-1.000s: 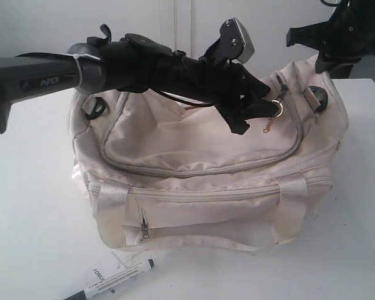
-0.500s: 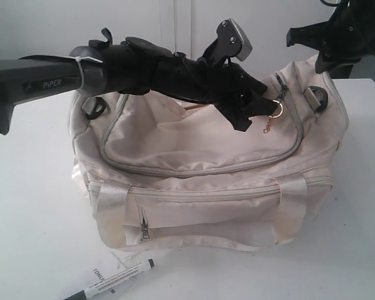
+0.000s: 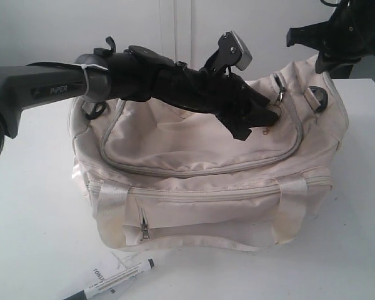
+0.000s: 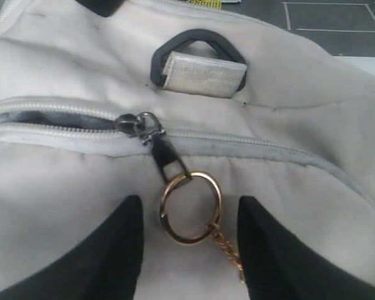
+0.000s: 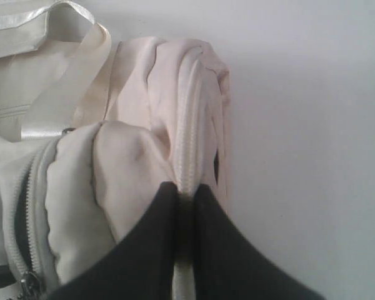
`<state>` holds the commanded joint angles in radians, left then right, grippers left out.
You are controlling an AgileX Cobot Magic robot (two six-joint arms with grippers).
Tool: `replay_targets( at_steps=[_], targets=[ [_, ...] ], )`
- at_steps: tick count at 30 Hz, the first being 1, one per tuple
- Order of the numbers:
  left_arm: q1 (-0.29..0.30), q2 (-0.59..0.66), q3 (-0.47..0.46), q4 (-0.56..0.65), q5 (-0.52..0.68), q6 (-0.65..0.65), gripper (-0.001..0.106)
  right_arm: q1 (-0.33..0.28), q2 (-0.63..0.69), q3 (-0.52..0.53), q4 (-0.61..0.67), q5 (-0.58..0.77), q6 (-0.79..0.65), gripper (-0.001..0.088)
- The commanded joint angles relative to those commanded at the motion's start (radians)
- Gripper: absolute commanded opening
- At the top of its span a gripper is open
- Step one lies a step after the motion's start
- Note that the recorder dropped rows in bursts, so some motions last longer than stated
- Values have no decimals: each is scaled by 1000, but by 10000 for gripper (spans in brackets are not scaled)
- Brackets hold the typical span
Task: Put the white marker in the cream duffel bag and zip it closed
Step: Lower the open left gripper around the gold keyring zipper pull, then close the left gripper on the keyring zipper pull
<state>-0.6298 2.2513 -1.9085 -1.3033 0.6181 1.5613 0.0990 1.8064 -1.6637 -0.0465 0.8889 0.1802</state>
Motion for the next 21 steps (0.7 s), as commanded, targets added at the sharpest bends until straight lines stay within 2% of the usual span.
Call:
replay_targets(
  at_steps=[3,6,8,21],
  targets=[
    [0,0,0,0,-3,-26,311,0,0,0,0,0,0,0],
    [0,0,0,3,-11,-53,95,0,0,0,0,0,0,0],
    [0,0,0,3,-25,-90,1,0,0,0,0,0,0,0],
    [0,0,0,3,-18,-203,0,0,0,0,0,0,0,0]
  ],
)
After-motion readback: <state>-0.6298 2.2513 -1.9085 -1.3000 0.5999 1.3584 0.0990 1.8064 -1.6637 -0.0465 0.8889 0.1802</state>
